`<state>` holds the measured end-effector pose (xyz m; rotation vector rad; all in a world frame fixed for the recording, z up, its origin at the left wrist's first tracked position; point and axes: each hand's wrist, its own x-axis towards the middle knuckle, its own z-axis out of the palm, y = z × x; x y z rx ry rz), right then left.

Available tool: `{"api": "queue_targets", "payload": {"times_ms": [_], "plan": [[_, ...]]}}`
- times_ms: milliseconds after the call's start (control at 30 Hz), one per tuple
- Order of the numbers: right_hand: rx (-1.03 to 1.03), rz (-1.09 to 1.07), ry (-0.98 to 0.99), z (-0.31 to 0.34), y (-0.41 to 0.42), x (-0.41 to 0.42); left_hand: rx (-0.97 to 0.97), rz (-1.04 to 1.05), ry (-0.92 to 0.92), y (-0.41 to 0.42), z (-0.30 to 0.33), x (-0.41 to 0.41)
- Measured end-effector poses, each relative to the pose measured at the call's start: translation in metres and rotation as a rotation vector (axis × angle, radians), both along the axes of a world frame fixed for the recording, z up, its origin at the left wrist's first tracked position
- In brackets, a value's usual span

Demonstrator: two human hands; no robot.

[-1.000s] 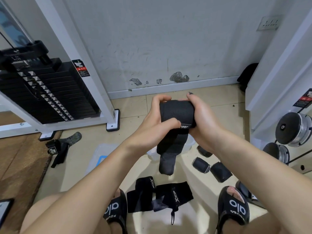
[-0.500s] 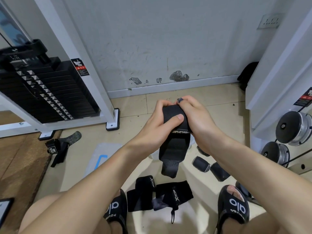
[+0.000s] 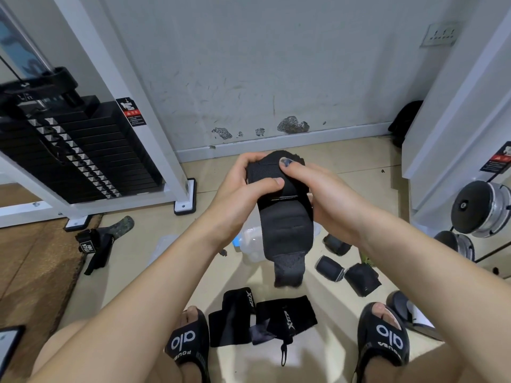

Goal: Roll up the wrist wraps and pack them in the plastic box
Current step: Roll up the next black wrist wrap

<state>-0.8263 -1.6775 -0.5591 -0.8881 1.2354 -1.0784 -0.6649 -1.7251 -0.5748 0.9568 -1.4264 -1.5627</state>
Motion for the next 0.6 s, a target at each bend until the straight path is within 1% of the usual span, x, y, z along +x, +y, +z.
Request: {"api": "queue_targets", "payload": {"times_ms": [100, 267, 333, 400, 500, 600], "plan": [[-0.021, -0.043, -0.087, 0.0022, 0.0028, 0.0018, 0.034, -0.011, -0.035, -0.0017, -0.0001, 0.0002], [-0.040, -0.071, -0.137, 0.0032, 0.0053, 0.0041, 0.111, -0.043, -0.171, 0.0013, 0.0017, -0.0035], [-0.043, -0.057, -0.151, 0.0040, 0.0048, 0.0041, 0.108, -0.055, -0.193, 0.0016, 0.0016, -0.0035], [-0.045, -0.026, -0.159, 0.0045, 0.0048, 0.0053, 0.107, -0.041, -0.177, 0.0016, 0.0029, -0.0026], [-0.038, 0.018, -0.130, 0.0035, 0.0052, 0.0072, 0.086, -0.025, -0.172, 0.0017, 0.0053, -0.0002], [0.012, 0.056, -0.109, 0.0014, 0.0039, 0.0073, 0.023, -0.051, -0.247, 0.0067, 0.0075, 0.0016]]}}
